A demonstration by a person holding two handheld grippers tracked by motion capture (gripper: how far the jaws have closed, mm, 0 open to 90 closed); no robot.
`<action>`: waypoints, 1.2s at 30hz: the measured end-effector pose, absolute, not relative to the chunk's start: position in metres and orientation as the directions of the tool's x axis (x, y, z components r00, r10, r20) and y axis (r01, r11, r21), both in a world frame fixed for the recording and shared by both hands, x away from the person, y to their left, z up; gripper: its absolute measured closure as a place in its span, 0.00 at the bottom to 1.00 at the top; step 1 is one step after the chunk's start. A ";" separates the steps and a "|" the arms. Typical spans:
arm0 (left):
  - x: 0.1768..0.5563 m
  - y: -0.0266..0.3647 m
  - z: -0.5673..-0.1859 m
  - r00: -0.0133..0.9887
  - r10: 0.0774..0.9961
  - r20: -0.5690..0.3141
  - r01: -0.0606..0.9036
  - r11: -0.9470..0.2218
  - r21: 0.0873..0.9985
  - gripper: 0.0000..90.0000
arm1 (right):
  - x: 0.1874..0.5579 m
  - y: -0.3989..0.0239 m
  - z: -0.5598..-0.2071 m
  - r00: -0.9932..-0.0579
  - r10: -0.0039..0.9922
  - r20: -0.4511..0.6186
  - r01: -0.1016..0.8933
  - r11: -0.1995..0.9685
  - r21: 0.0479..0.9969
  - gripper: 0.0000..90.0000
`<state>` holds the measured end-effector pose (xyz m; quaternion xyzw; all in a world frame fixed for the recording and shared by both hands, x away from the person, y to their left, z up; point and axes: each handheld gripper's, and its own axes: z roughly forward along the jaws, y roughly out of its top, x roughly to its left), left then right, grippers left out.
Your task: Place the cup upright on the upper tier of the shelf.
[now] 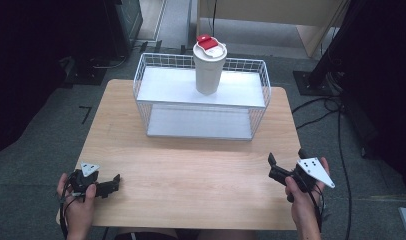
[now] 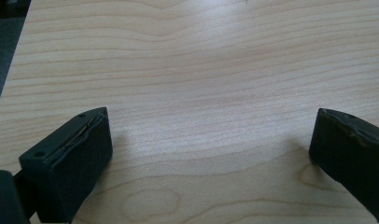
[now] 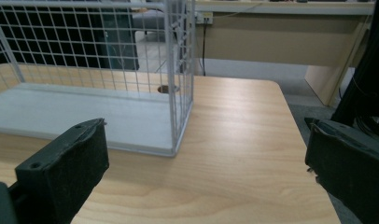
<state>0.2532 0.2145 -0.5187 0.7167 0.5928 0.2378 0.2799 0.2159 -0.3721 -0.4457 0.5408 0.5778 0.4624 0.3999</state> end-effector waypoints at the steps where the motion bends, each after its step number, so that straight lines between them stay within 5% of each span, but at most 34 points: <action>1: 0.253 0.214 -0.519 0.184 0.983 0.009 0.717 -0.140 0.683 0.00 | 0.215 -0.374 -0.448 -0.090 0.995 0.038 0.260 -0.014 0.965 0.00; 36: 0.253 0.214 -0.519 0.184 0.983 0.009 0.717 -0.141 0.683 0.00 | 0.191 -0.421 -0.521 0.044 0.999 -0.010 0.560 -0.016 0.829 0.00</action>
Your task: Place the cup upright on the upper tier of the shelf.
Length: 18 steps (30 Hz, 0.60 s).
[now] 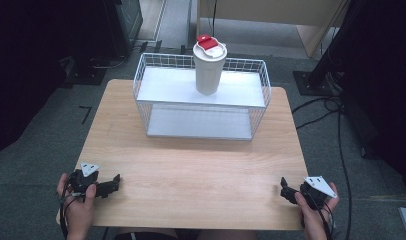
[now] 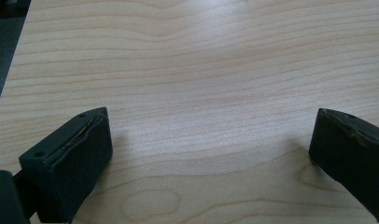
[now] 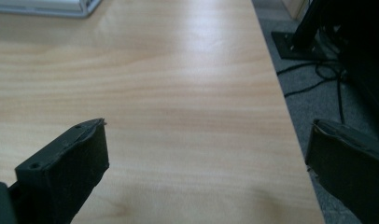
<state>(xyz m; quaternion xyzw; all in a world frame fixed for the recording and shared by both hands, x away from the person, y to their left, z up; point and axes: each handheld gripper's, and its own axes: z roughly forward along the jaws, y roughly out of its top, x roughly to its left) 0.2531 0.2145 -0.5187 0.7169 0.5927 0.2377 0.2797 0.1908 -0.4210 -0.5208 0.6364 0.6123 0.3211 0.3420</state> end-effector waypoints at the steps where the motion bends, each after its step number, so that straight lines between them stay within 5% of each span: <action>1: 0.253 0.214 -0.519 0.184 0.983 0.009 0.717 -0.141 0.683 0.00 | 0.191 -0.421 -0.522 0.036 0.999 -0.004 0.575 -0.017 0.818 0.00; 11: 0.253 0.214 -0.519 0.184 0.983 0.009 0.717 -0.140 0.683 0.00 | 0.196 -0.415 -0.526 -0.038 0.996 -0.077 0.673 0.082 0.735 0.00; 18: 0.253 0.214 -0.519 0.184 0.983 0.009 0.717 -0.140 0.683 0.00 | 0.199 -0.418 -0.526 -0.057 0.998 0.021 0.704 0.025 0.709 0.00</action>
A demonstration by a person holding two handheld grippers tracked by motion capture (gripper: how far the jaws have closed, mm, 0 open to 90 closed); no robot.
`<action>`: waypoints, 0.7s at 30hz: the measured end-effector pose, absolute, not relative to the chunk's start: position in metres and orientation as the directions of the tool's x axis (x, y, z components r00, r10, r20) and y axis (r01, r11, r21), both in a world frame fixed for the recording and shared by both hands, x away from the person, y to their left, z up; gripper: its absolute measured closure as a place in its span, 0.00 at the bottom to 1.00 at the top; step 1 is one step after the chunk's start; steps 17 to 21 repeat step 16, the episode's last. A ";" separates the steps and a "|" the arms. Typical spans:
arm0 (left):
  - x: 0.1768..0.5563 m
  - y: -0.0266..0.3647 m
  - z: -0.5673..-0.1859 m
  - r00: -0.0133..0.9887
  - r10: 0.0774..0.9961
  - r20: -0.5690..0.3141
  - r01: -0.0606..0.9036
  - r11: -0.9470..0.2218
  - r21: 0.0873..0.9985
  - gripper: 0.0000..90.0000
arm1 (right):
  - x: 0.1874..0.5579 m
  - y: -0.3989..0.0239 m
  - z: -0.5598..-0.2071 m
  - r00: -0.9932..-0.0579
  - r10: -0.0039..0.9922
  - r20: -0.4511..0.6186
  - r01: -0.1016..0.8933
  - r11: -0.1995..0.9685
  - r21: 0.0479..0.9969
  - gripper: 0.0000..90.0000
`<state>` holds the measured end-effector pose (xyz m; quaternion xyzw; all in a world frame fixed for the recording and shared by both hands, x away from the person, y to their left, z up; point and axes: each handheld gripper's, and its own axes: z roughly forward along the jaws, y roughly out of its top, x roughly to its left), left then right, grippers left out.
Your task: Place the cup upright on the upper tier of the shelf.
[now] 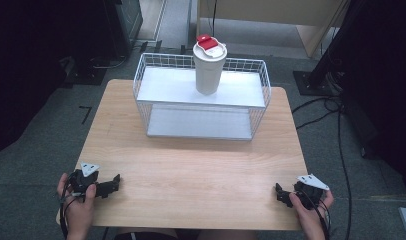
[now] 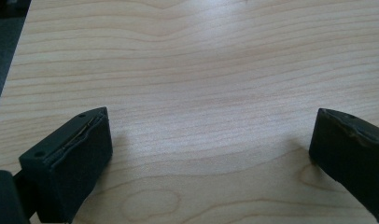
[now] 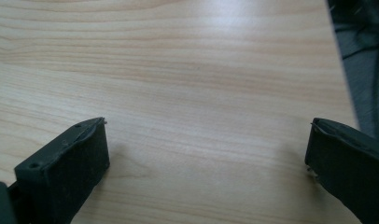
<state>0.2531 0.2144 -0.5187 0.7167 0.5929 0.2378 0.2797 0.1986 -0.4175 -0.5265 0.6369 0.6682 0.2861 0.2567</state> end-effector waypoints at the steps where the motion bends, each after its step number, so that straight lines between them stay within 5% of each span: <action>1: 0.253 0.214 -0.519 0.184 0.983 0.009 0.717 -0.140 0.683 0.00 | 0.199 -0.418 -0.527 -0.052 0.998 0.027 0.707 0.018 0.707 0.00; 21: 0.253 0.215 -0.519 0.185 0.983 0.010 0.717 -0.142 0.682 0.00 | 0.199 -0.417 -0.527 -0.060 0.998 0.027 0.707 0.023 0.707 0.00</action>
